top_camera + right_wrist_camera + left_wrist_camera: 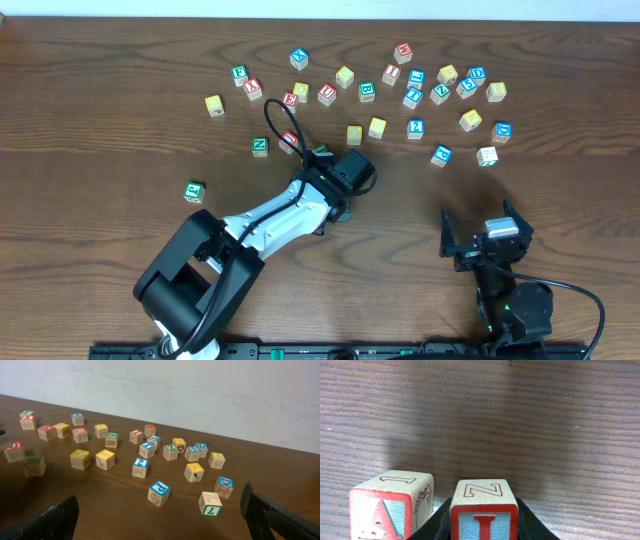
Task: Spell out AI2
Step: 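Open the left gripper and release the I block beside A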
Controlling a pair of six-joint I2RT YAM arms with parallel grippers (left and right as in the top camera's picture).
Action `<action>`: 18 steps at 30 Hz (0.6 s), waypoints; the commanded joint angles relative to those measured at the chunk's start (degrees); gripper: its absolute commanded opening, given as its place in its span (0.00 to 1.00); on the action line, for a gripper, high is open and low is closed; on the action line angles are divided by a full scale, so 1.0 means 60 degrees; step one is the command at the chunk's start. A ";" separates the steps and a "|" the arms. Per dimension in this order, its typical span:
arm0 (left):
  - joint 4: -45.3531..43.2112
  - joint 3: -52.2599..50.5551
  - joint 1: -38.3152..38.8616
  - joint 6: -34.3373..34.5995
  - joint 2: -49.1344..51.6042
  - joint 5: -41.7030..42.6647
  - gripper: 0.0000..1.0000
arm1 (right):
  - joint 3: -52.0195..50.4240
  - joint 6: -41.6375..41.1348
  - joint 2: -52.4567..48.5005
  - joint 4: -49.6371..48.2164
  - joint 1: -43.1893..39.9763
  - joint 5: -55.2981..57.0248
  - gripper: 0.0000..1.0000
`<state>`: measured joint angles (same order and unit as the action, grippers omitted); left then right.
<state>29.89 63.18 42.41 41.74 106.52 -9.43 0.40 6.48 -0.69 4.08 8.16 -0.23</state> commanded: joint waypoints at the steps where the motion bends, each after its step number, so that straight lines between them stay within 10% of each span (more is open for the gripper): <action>1: -0.0015 -0.0127 -0.0051 -0.0120 0.0160 -0.0295 0.08 | -0.0015 -0.0106 0.0051 0.0040 -0.0076 0.0044 0.99; 18: -0.0259 -0.0350 -0.0229 -0.0120 0.0164 -0.0219 0.08 | -0.0015 -0.0106 0.0051 0.0040 -0.0076 0.0044 0.99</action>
<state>28.08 62.37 41.74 41.74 106.52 -9.78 0.40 6.48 -0.69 4.08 8.16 -0.23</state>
